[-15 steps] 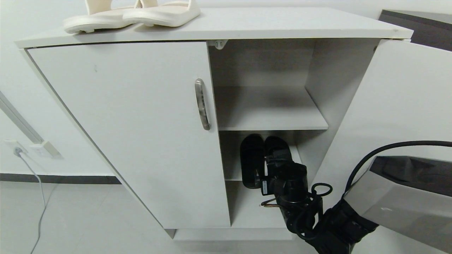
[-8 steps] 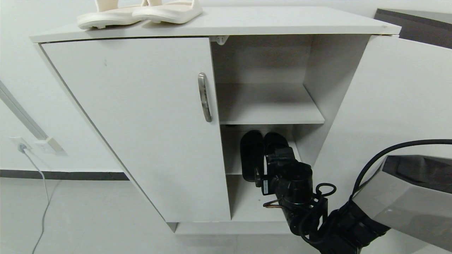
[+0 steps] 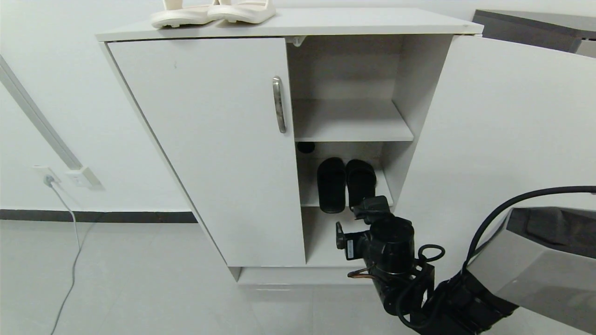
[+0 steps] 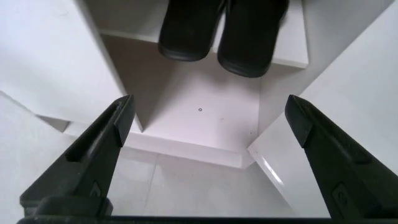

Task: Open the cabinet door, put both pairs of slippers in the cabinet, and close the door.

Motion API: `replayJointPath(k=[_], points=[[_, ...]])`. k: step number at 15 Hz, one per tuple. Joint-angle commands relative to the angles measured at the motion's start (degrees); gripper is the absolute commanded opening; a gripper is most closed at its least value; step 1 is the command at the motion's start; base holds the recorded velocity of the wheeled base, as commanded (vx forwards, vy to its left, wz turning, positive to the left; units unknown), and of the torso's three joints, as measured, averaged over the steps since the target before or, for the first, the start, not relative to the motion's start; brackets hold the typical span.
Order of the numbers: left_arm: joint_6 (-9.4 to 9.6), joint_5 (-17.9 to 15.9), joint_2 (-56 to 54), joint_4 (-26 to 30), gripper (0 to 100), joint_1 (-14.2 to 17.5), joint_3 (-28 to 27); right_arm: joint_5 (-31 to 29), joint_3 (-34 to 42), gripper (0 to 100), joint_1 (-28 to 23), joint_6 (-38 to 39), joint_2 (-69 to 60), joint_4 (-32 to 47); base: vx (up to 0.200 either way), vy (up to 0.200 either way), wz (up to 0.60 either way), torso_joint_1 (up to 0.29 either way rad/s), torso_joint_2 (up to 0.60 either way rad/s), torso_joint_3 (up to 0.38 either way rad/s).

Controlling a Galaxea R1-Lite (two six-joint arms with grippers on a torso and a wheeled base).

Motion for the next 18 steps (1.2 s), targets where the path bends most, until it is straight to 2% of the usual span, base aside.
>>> replayJointPath(k=[1,9,14,18], points=[[0.02,0.0,0.0,0.0,0,0.0,0.0,0.0,1.6,100,1.0,0.0,-0.6,0.0,0.0,0.0,0.0,0.0,0.0,0.0],[0.19,0.2,0.0,0.0,0,0.0,0.0,0.0,4.0,100,1.5,-0.1,-3.3,-1.1,0.0,0.0,0.0,0.0,0.0,0.0],[-0.51,0.1,0.0,0.0,0,0.0,0.0,0.0,4.1,100,1.5,-0.1,-3.9,-1.1,0.0,0.0,0.0,0.0,0.0,0.0],[-0.51,0.1,0.0,0.0,0,0.0,0.0,0.0,4.6,100,1.5,-0.9,-4.3,-1.2,0.0,0.0,0.0,0.002,0.0,0.159]])
